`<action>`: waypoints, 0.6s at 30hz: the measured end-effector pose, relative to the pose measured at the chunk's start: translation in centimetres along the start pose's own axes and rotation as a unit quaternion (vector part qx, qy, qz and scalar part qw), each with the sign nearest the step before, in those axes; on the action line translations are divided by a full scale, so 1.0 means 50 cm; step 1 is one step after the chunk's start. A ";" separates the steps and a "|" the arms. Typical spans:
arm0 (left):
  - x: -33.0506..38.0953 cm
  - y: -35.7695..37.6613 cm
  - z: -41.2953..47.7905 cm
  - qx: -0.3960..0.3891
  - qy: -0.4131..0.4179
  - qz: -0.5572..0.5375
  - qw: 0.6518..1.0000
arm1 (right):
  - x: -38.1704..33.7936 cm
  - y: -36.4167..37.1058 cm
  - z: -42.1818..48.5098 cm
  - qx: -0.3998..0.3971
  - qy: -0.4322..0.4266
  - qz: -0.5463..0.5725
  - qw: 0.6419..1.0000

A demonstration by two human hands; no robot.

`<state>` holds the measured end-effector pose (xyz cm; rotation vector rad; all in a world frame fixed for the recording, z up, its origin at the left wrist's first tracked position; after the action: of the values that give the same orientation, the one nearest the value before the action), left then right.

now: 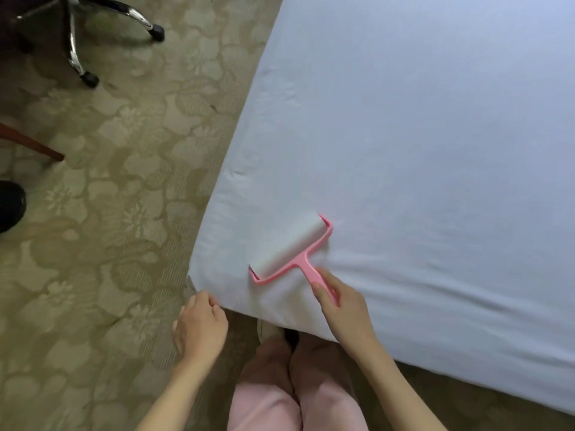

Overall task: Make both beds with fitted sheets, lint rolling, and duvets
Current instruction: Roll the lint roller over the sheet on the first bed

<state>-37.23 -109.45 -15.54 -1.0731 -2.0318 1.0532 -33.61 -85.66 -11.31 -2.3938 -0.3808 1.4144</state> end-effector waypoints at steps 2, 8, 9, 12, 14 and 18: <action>-0.003 0.001 -0.020 -0.004 -0.004 -0.005 1.000 | 0.043 -0.032 -0.071 -0.014 0.037 -0.009 0.999; 0.015 -0.047 -0.094 -0.013 -0.003 -0.031 0.999 | 0.085 -0.101 -0.208 0.026 0.121 -0.077 0.989; 0.026 -0.067 -0.106 -0.012 0.001 -0.040 0.999 | 0.066 -0.110 -0.216 0.036 0.117 -0.052 0.991; 0.073 -0.142 -0.125 -0.008 0.023 -0.048 0.999 | -0.030 -0.132 -0.207 0.067 0.106 0.063 0.990; 0.108 -0.198 -0.123 -0.009 0.045 -0.050 0.998 | -0.113 -0.139 -0.180 0.090 0.087 0.098 0.987; 0.157 -0.317 -0.089 -0.005 0.086 -0.046 0.995 | -0.250 -0.139 -0.132 0.118 0.066 0.126 0.983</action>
<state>-43.59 -106.72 1.33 -1.0271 -1.9312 0.8748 -34.11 -85.20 4.43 -2.3829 0.1237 1.3054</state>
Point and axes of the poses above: each hand's wrist, its own z-axis towards the middle knuckle, its own y-axis out of the palm, x = y × z, the point moved 2 cm from there along z, towards the middle knuckle, and after that the axes turned 9 degrees about -y, right-handed, at the moved point
